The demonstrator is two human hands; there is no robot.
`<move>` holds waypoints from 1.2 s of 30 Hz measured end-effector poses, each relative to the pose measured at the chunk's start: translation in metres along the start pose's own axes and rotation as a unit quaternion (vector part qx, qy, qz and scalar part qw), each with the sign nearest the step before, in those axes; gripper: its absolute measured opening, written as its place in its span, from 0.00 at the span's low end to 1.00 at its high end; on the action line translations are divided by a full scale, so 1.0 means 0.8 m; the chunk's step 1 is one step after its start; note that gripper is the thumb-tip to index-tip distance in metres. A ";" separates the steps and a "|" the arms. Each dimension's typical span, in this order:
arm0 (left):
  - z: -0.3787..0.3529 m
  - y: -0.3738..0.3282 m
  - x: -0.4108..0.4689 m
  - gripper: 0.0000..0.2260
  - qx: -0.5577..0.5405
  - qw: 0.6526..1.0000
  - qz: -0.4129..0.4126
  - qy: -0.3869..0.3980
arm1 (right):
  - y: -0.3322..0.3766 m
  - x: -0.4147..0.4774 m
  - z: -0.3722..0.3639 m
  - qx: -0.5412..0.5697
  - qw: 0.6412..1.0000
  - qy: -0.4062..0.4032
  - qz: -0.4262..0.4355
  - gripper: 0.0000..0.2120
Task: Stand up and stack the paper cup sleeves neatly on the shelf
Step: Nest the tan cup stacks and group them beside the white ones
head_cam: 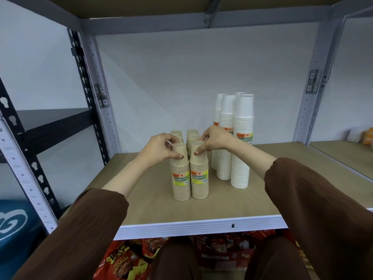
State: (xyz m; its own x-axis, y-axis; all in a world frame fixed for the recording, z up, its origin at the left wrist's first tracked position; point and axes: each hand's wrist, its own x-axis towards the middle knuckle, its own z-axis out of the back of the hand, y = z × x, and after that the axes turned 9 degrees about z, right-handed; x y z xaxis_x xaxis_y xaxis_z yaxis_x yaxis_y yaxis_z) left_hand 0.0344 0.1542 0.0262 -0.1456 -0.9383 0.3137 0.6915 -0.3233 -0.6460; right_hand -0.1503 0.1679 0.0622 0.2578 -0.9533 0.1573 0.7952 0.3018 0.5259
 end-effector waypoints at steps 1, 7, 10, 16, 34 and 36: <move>0.000 0.000 0.000 0.19 -0.001 1.000 0.000 0.002 | -0.001 0.000 0.000 0.003 1.000 0.000 0.000 0.26; -0.003 0.011 0.000 0.26 -0.027 1.000 0.010 0.006 | -0.012 -0.004 -0.001 0.044 0.999 -0.025 0.002 0.28; -0.004 0.026 -0.004 0.30 -0.033 0.999 0.021 -0.008 | -0.023 -0.011 -0.005 0.031 0.998 -0.042 0.017 0.28; -0.032 0.079 -0.040 0.30 0.024 0.996 0.084 -0.022 | -0.066 -0.040 -0.043 -0.013 1.000 0.007 0.014 0.16; -0.116 0.110 -0.052 0.44 0.198 0.949 0.138 0.205 | -0.117 -0.039 -0.155 -0.110 0.987 0.115 0.035 0.50; -0.118 0.109 -0.051 0.42 0.194 0.950 0.125 0.210 | -0.117 -0.037 -0.157 -0.105 0.986 0.123 0.035 0.49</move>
State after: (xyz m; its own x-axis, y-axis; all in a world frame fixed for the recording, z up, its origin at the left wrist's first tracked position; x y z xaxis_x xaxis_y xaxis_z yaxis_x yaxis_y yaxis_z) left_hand 0.0337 0.1525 -0.1089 -0.1562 -0.9723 -0.1737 0.9382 -0.0910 -0.3340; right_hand -0.1638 0.1691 -0.0966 0.4213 -0.9063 -0.0331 0.8601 0.3877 0.3317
